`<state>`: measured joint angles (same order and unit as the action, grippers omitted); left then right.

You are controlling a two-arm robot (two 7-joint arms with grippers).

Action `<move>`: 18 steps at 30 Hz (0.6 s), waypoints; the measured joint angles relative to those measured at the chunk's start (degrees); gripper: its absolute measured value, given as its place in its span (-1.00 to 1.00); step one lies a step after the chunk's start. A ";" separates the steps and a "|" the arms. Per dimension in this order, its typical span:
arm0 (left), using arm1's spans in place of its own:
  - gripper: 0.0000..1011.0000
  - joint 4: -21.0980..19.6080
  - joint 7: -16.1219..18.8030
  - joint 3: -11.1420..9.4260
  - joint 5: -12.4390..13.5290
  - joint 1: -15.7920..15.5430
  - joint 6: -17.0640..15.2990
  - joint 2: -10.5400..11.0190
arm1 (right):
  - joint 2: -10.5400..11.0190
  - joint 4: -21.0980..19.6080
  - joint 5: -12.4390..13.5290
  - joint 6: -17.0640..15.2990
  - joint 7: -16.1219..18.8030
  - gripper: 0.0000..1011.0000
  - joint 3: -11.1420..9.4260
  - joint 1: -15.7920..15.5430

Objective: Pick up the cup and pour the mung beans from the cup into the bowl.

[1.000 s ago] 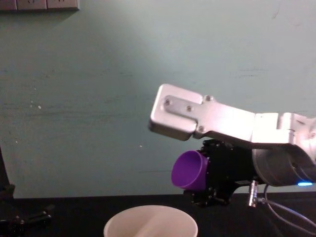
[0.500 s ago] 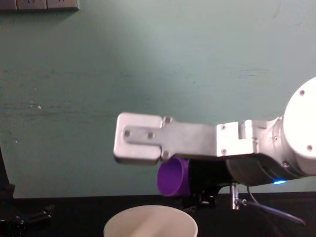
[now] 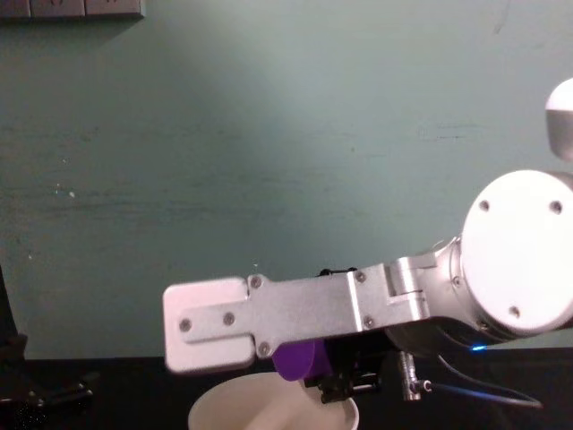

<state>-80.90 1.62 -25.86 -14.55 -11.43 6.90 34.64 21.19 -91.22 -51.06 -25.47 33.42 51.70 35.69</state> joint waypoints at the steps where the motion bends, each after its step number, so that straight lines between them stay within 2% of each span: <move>1: 0.98 0.00 0.00 0.00 0.00 0.00 0.00 0.00 | -0.09 0.08 -0.79 -0.04 0.24 0.43 0.36 0.16; 7: 0.98 0.00 0.00 0.00 0.00 0.00 0.00 0.00 | -0.37 0.30 -4.25 -0.31 1.46 0.43 1.89 0.80; 18: 0.98 0.00 0.00 0.00 0.00 0.00 0.00 0.00 | -0.98 0.89 -8.71 -0.21 3.14 0.43 3.28 1.47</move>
<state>-80.90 1.62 -25.86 -14.55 -11.43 6.90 34.64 20.22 -90.34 -59.77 -25.68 36.56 54.98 37.17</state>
